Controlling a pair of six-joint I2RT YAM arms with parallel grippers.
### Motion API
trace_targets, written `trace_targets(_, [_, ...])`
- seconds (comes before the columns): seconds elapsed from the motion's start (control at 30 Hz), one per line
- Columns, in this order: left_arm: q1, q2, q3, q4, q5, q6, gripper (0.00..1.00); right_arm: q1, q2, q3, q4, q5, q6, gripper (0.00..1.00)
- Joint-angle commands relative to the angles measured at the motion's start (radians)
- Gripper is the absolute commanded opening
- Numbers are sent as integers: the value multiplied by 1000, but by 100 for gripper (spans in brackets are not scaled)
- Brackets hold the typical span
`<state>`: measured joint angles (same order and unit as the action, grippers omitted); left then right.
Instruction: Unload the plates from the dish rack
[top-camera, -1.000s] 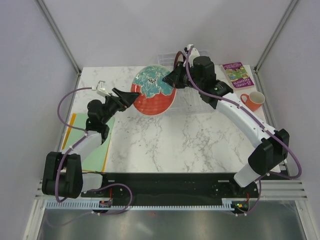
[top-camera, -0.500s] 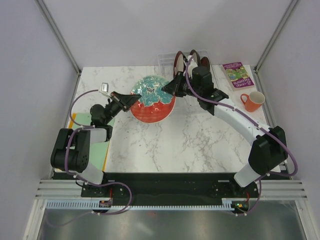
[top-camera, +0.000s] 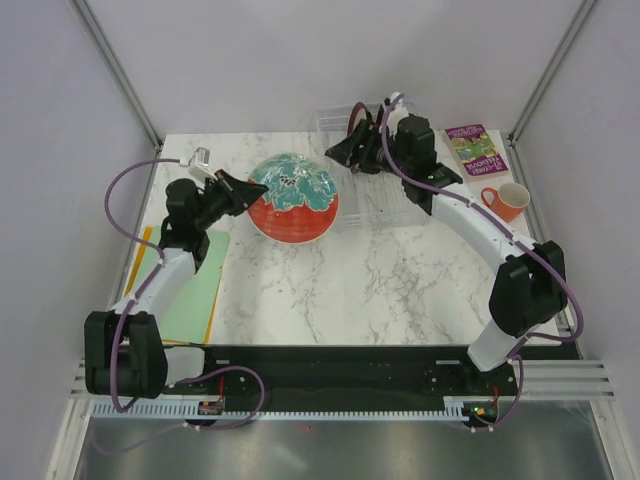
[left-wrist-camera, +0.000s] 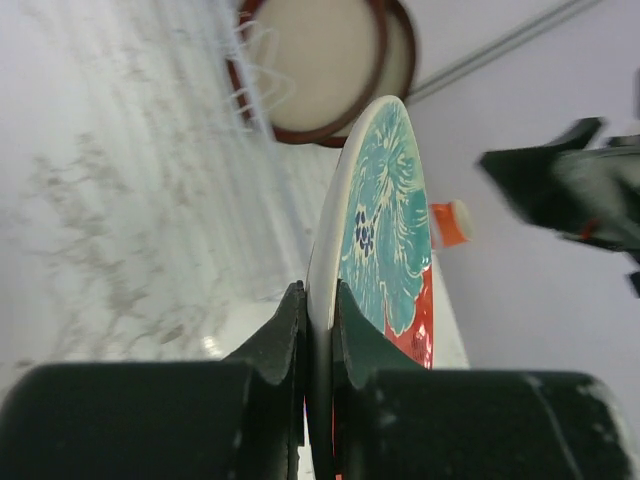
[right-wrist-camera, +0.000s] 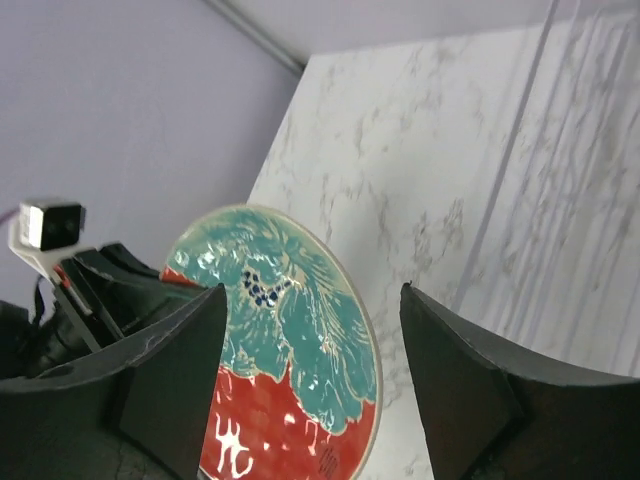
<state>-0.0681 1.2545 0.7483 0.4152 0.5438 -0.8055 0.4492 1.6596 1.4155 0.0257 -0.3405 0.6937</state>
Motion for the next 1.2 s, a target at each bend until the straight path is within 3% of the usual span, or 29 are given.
trace_targets(0.0, [94, 60, 155, -229, -103, 170, 2, -113, 6, 118, 62, -5, -34, 79])
trace_targets(0.07, [128, 114, 230, -266, -114, 207, 2, -145, 9, 146, 45, -9, -66, 75])
trace_targets(0.3, [205, 416, 437, -270, -102, 244, 2, -263, 94, 284, -121, -2, -172, 77])
trace_targets(0.6, [261, 739, 681, -237, -128, 264, 2, -268, 328, 482, -216, -19, -249, 73])
trace_targets(0.7, [274, 808, 743, -222, -142, 269, 2, -264, 405, 577, -288, 15, -292, 64])
trace_targets(1.0, [307, 924, 833, -259, -166, 276, 2, -201, 517, 737, -420, 205, -460, 67])
trace_targets(1.07, [309, 945, 849, -298, -162, 273, 11, -175, 522, 758, -440, 276, -499, 68])
trace_targets(1.1, [309, 953, 865, -314, -171, 266, 24, -169, 523, 775, -449, 296, -510, 69])
trace_targets(1.17, [309, 962, 873, -340, -168, 266, 27, -152, 531, 798, -475, 334, -523, 70])
